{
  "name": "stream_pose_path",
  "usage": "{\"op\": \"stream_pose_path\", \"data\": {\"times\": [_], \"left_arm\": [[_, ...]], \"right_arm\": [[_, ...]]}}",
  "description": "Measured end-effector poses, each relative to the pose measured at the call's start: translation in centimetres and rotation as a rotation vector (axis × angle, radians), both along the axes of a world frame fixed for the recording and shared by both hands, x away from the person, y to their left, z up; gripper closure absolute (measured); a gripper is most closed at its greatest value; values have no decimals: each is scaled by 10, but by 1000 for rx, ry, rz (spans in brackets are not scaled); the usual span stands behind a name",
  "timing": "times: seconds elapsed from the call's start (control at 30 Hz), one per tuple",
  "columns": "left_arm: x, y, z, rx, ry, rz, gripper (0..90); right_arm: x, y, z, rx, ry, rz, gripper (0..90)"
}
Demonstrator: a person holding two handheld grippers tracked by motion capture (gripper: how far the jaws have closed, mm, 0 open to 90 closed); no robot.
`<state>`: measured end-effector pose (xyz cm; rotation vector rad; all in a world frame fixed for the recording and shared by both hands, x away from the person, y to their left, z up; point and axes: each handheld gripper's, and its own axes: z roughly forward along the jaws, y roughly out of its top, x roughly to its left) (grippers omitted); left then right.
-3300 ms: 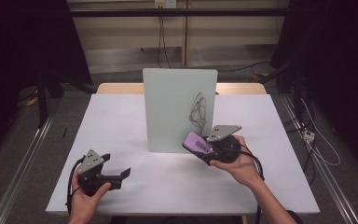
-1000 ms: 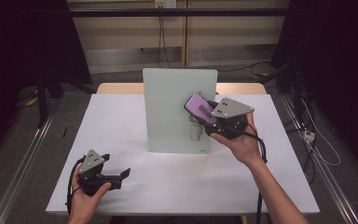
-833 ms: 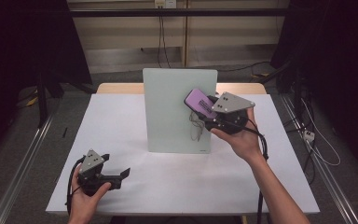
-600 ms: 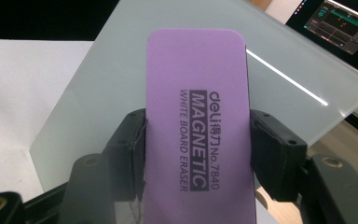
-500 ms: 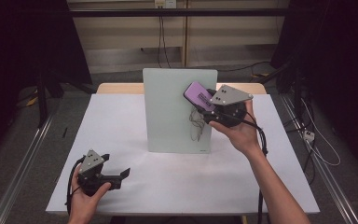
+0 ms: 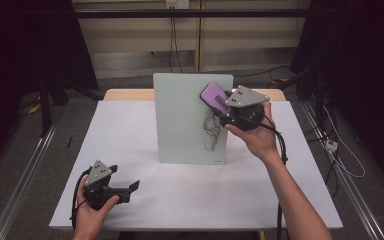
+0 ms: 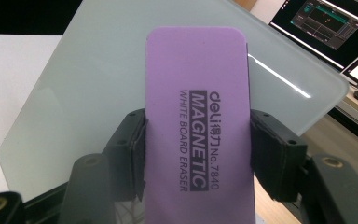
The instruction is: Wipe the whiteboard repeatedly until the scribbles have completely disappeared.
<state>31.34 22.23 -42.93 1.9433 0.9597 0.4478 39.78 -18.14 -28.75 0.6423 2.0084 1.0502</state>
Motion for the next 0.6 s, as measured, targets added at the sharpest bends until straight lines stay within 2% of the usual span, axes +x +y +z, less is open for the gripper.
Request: {"op": "stream_pose_path", "data": {"times": [0.1, 0.27, 0.6], "left_arm": [[0, 0, 0, 0, -6, 3, 54], [0, 0, 0, -2, -4, 0, 54], [-1, 0, 0, -3, -9, 1, 54]], "right_arm": [[1, 0, 0, 2, 6, -3, 419], [1, 3, 1, -31, 5, -12, 420], [-1, 4, -5, -61, 5, -10, 421]]}}
